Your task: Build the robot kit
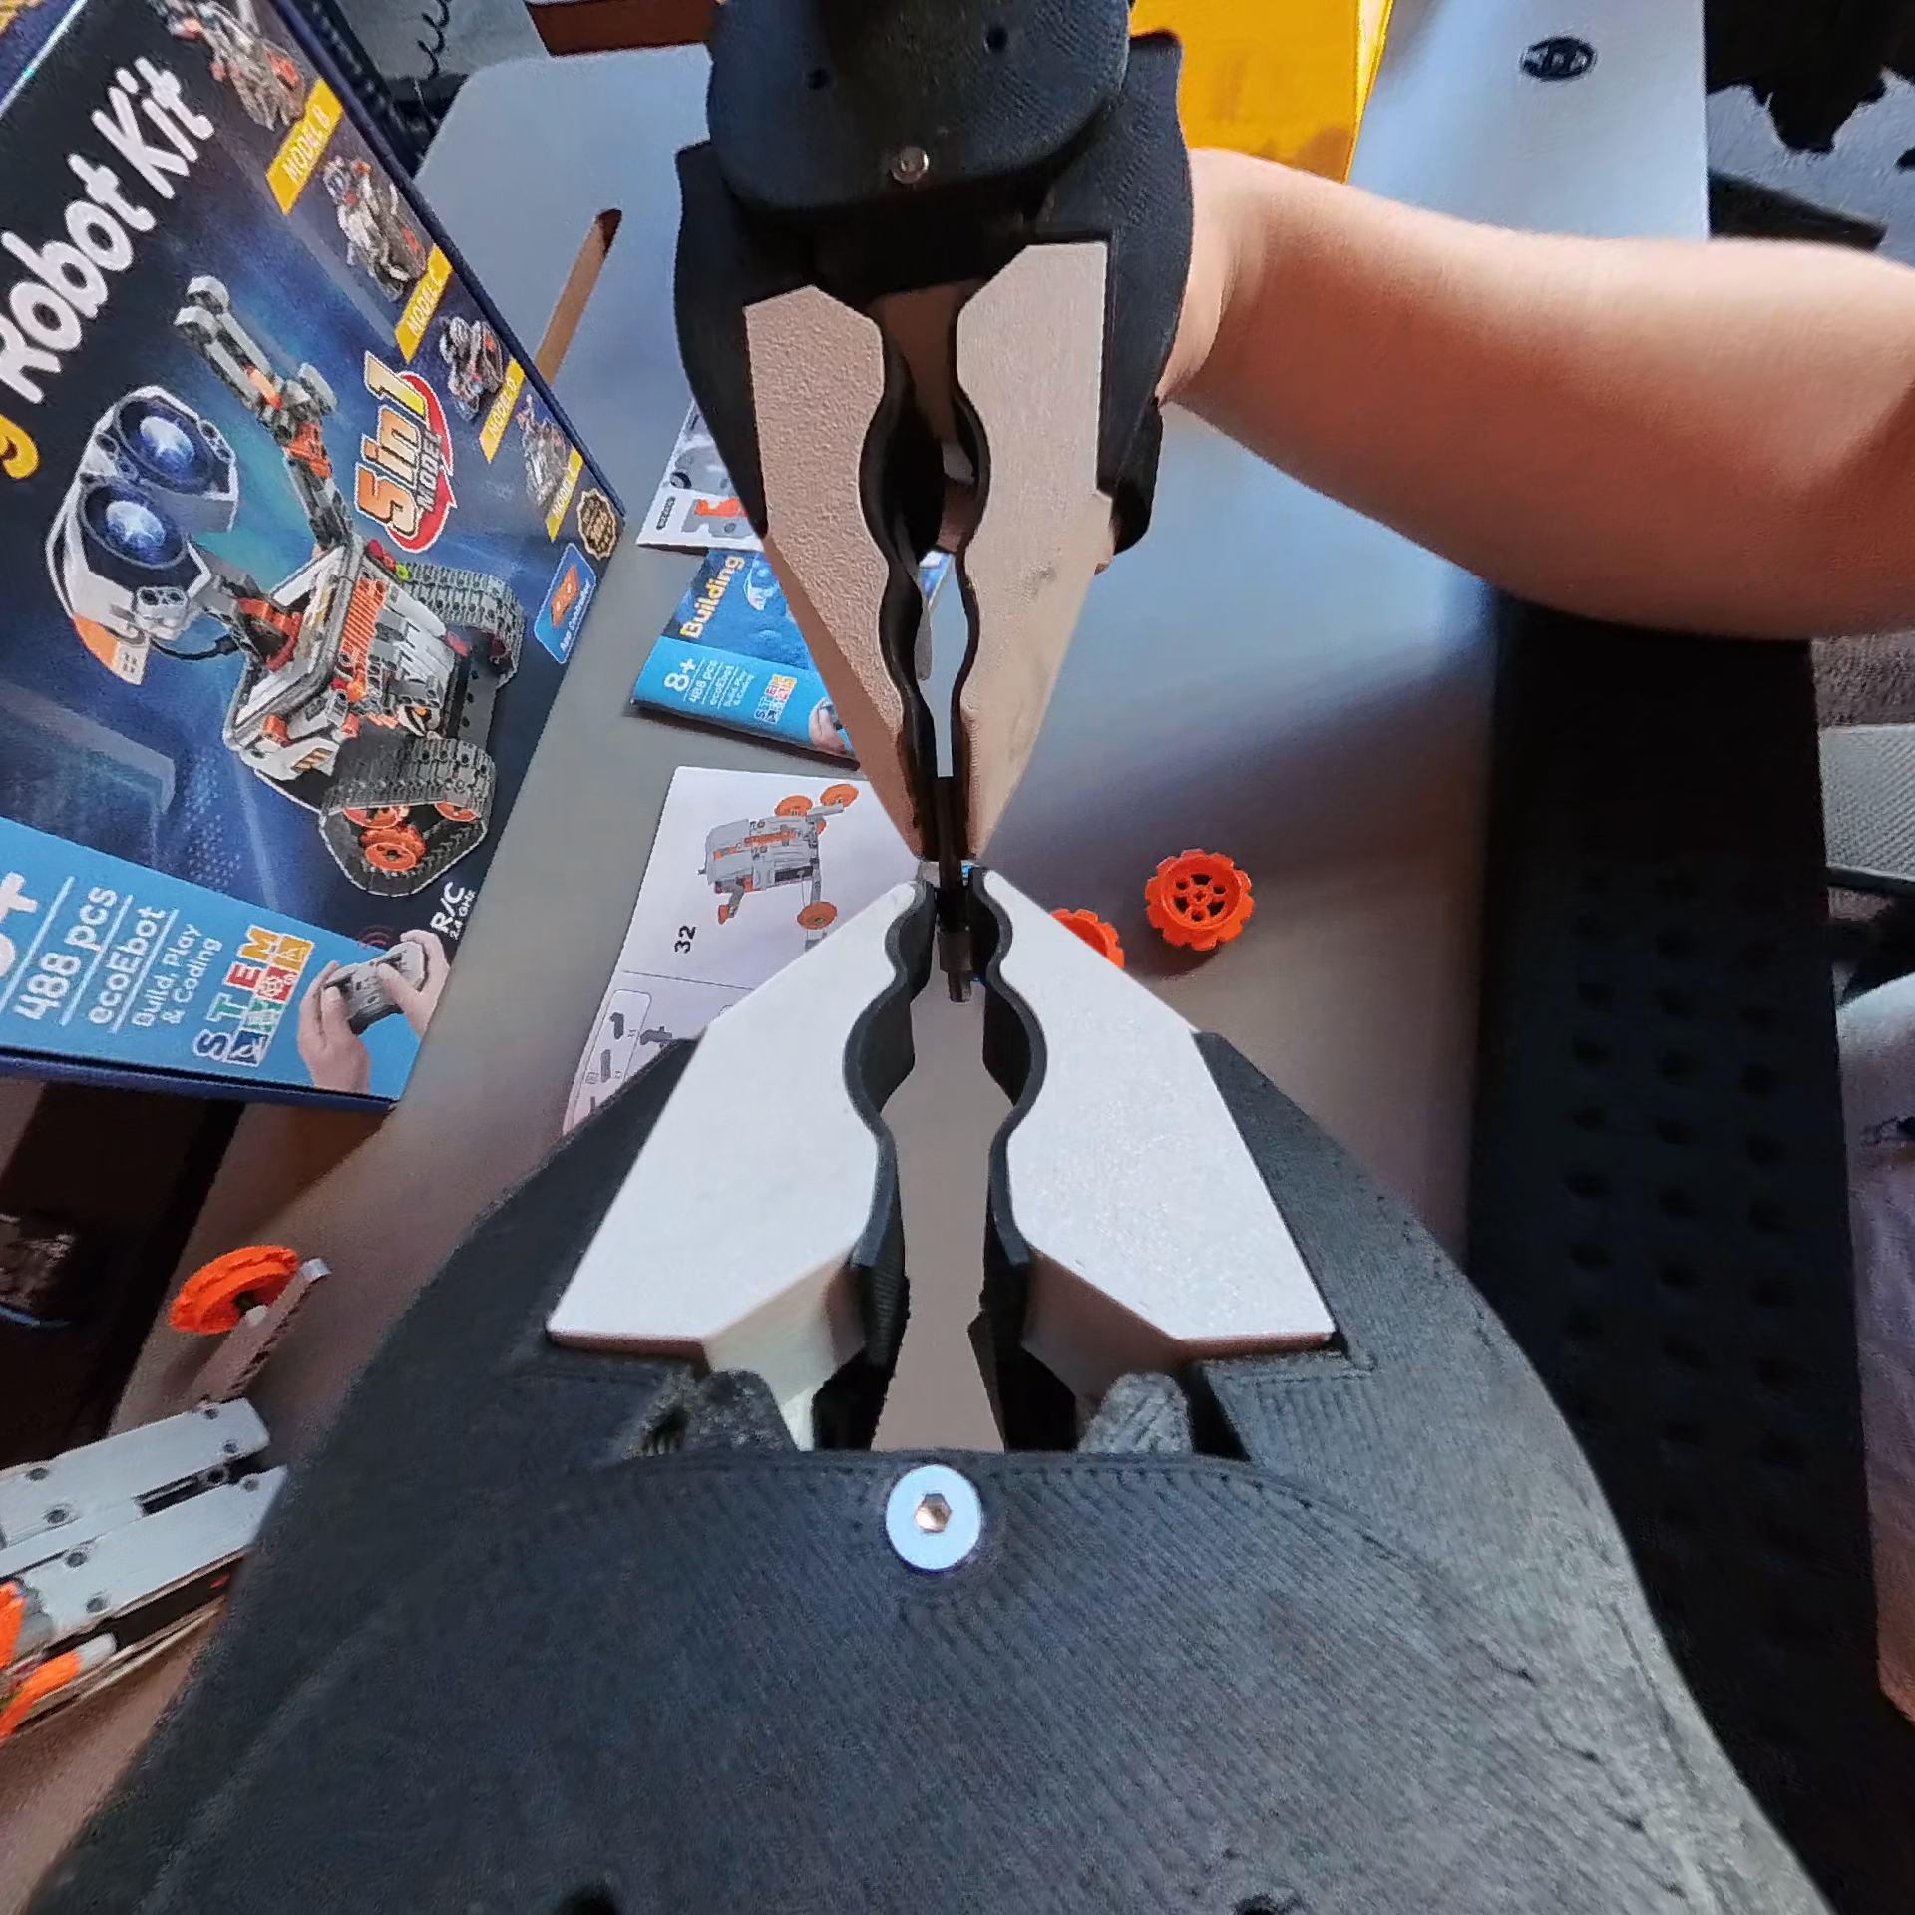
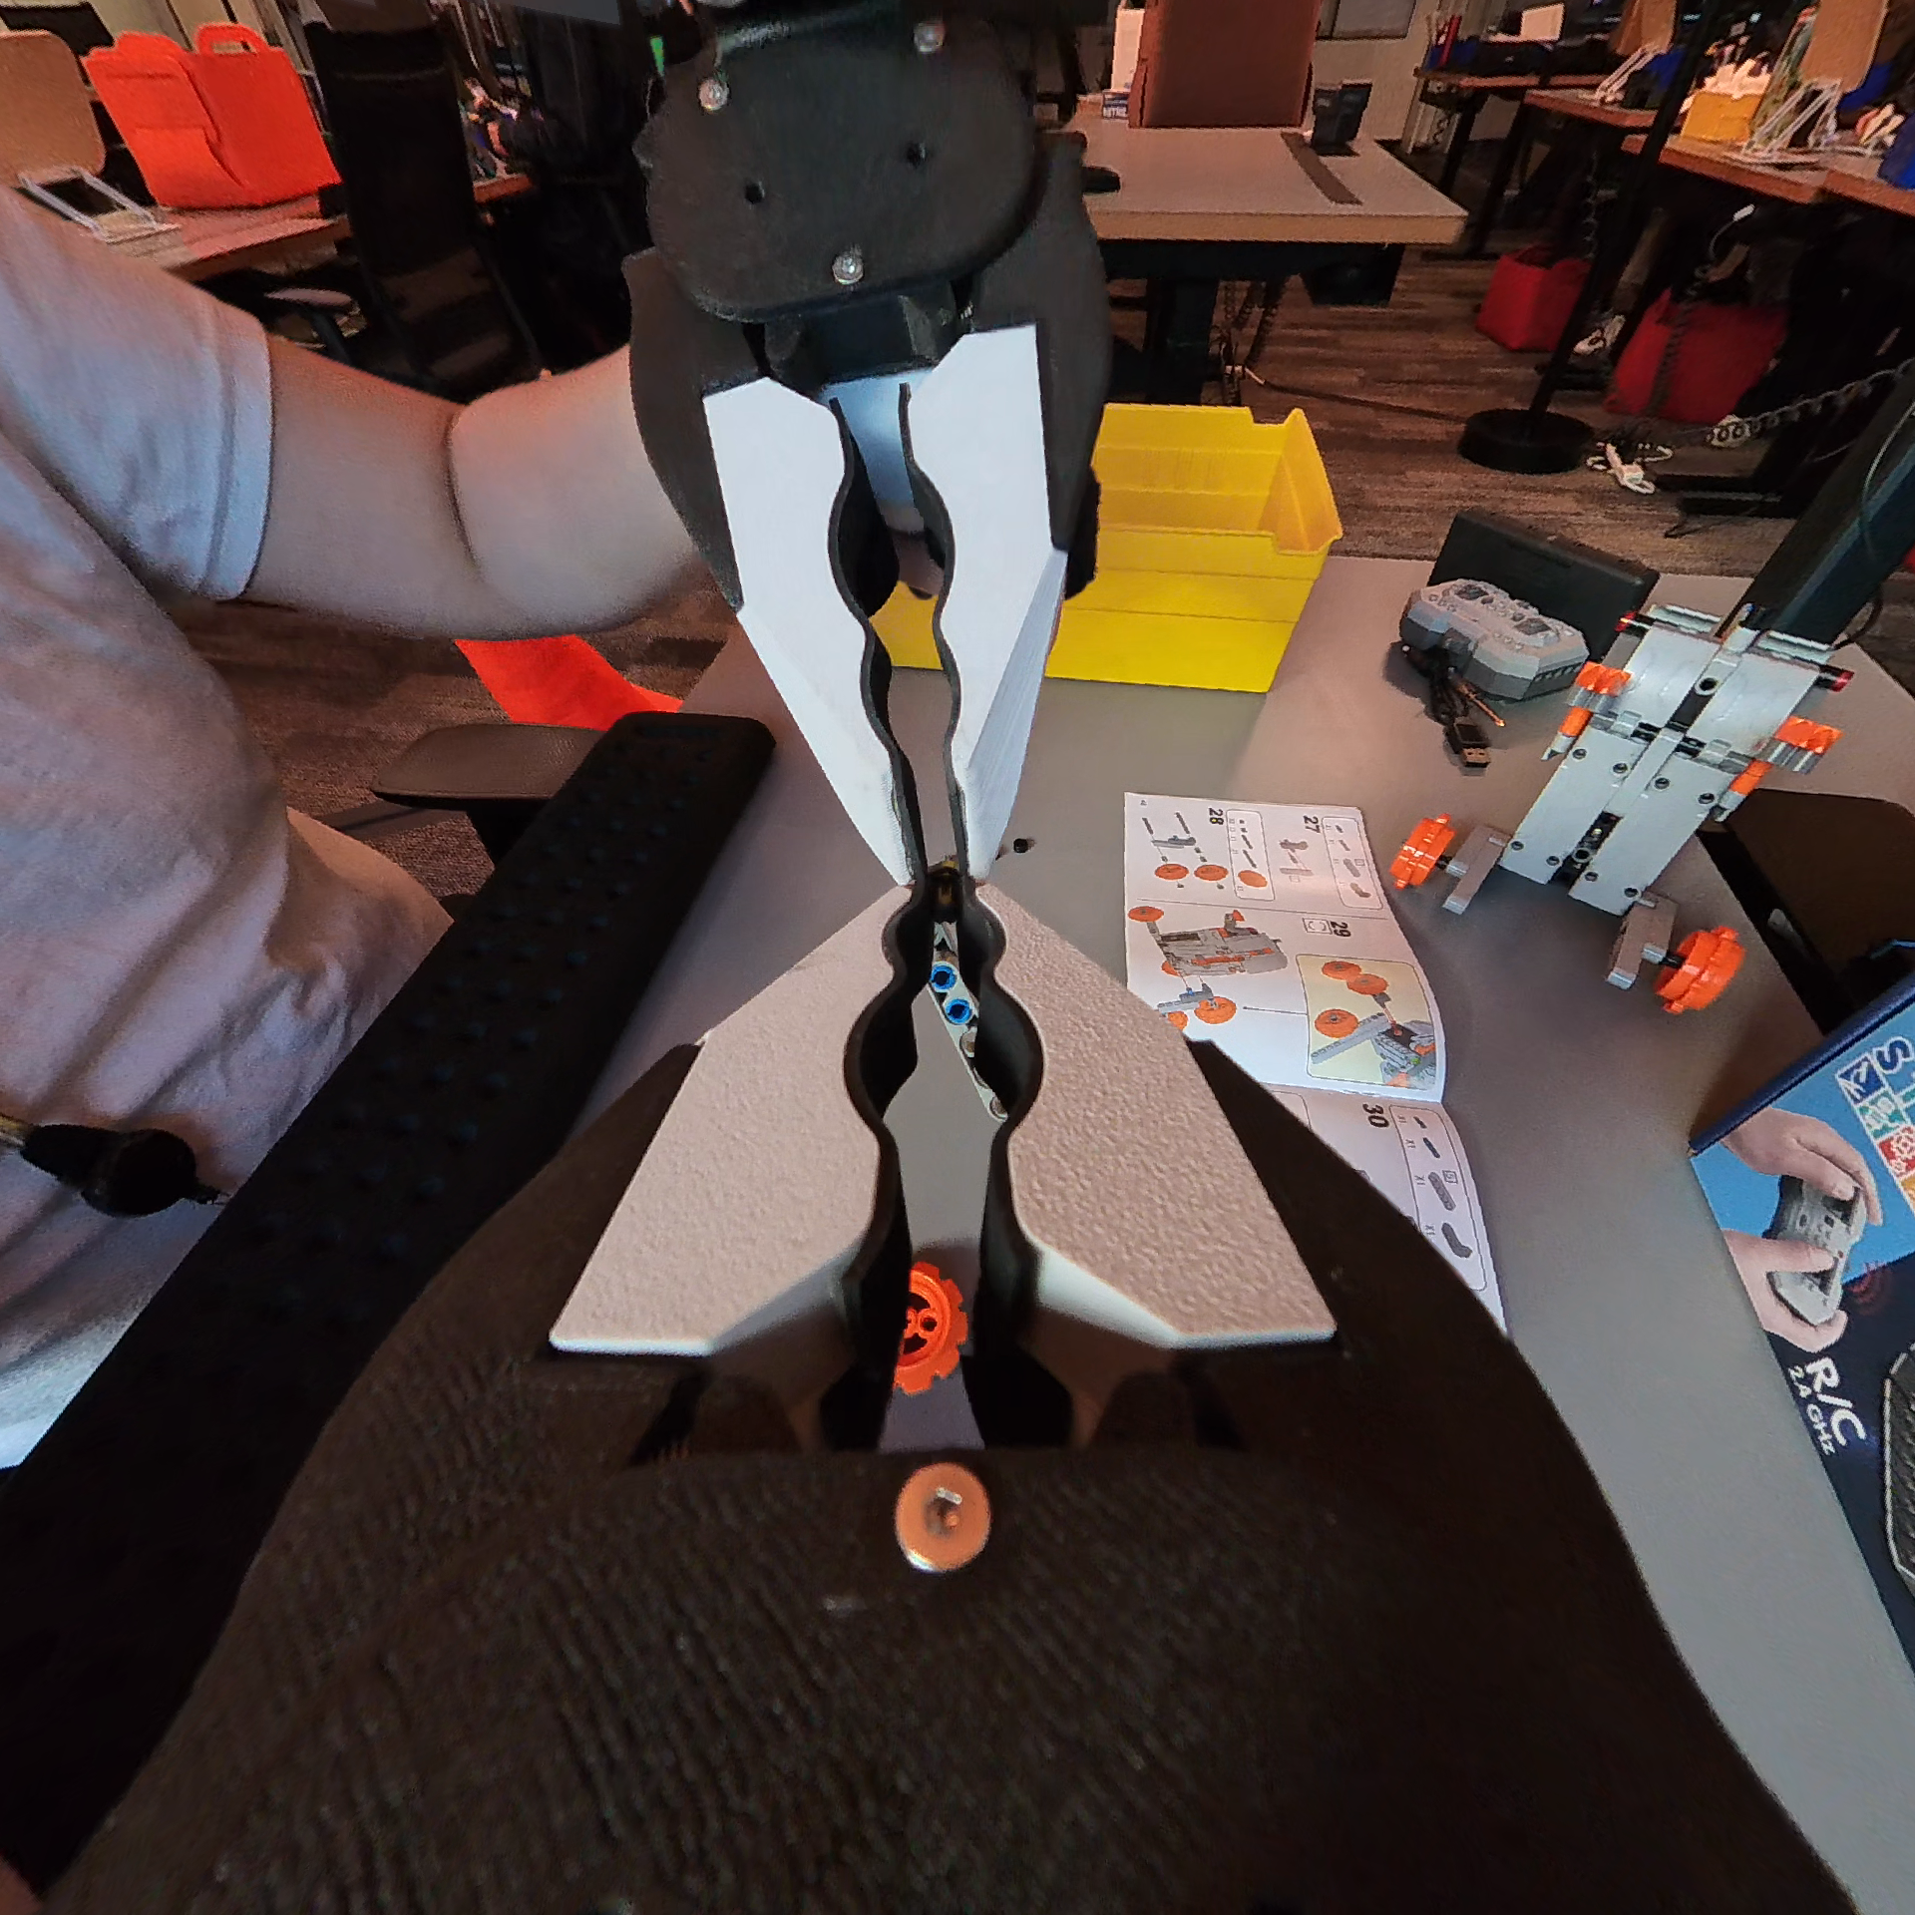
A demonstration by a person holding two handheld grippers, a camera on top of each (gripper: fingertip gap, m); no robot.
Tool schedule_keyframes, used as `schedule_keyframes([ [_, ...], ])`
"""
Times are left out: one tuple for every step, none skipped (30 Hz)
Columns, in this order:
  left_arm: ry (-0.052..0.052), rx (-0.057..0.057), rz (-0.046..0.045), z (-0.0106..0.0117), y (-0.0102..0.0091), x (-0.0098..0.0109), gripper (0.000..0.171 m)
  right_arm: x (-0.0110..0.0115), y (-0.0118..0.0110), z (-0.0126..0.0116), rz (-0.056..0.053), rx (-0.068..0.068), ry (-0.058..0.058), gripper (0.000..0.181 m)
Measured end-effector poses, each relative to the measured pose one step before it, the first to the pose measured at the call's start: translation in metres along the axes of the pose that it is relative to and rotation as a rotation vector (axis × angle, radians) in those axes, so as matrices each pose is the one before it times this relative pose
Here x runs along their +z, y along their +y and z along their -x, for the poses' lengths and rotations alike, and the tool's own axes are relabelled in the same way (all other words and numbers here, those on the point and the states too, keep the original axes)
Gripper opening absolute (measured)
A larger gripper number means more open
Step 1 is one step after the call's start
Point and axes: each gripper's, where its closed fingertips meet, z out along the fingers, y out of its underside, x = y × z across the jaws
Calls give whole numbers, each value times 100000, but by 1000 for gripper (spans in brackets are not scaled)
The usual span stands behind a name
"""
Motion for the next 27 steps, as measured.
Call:
schedule_keyframes([
  [446, 933, 1259, -92, -69, -11, 3, -67, -36, 109, -45, -552, -374, 3],
  [440, 586, 926, -69, -69, -18, 3, -83, -71, 62, -191, -690, 26, 3],
  [240, 455, 273, -10, -137, -37, 3, -127, -141, 37, -616, -607, 135, 3],
  [472, 202, -421, -49, -210, -75, 3, -168, -203, 98, -947, -338, -346, 2],
  [843, -185, -551, -84, -238, -105, 3, -159, -190, 126, -1061, -36, -683, 2],
  [903, -311, -288, -101, -221, -86, 3, -141, -175, 109, -796, -110, -496, 2],
  [355, -217, -178, -10, -202, -64, 3, -160, -168, 23, -513, -511, 283, 2],
  [259, -37, -72, -5, -195, -36, 3, -154, -147, 33, -402, -363, 141, 2],
  [632, 71, 214, -46, -180, -26, 3, -132, -127, 72, -531, 176, -225, 2],
  [689, -52, 507, -5, -172, -43, 3, -95, -135, 14, -853, 590, -171, 2],
  [1342, -516, 608, -37, -164, -58, 3, -84, -130, 69, -1019, 1076, -677, 2],
  [2178, -1281, 551, -53, -199, -65, 3, -94, -177, 62, -1301, 1322, -802, 2],
  [1898, -1692, -35, 51, -272, -77, 3, -182, -230, -75, -1672, 863, 55, 2],
  [2169, -1682, -328, 61, -262, -49, 3, -218, -217, -7, -1507, 533, -174, 2],
  [3056, -1638, 623, -85, -140, 21, 3, -191, -137, 110, -895, 601, -793, 3],
  [2714, -1702, 1847, -35, -20, 70, 4, -139, -94, -39, -486, 533, 139, 2],
  [1535, -1464, 2222, 109, -15, 113, 3, -70, 51, -149, 340, 620, 859, 2],
  [854, -429, 2952, 168, 52, 119, 3, -49, 108, -175, 353, 851, 851, 2],
  [834, 230, 2805, 83, 75, 115, 3, -34, 107, -82, 238, 1012, 41, 2],
  [990, -147, 2529, 60, 60, 94, 3, -20, 78, -75, 47, 998, -93, 2],
  [613, -1046, 2283, 116, 13, 64, 3, -52, 13, -147, -229, 1102, 176, 2],
  [893, -1133, 1769, 54, -4, 29, 3, -29, -13, -34, -511, 1256, -717, 2],
  [1304, -539, 1556, -51, 16, 15, 3, 0, -2, 35, -447, 695, -908, 2],
  [754, -265, 1482, 14, 38, -31, 3, 18, -28, -30, -536, -130, -262, 2],
  [855, -148, 1301, -48, 40, -36, 3, 37, -19, 58, -295, -22, -800, 2],
  [1063, 48, 1043, -101, 35, -51, 3, 44, -42, 91, -317, 198, -838, 2],
  [638, -116, 744, -59, 18, -47, 3, 28, -34, 37, -356, 44, -468, 2],
])
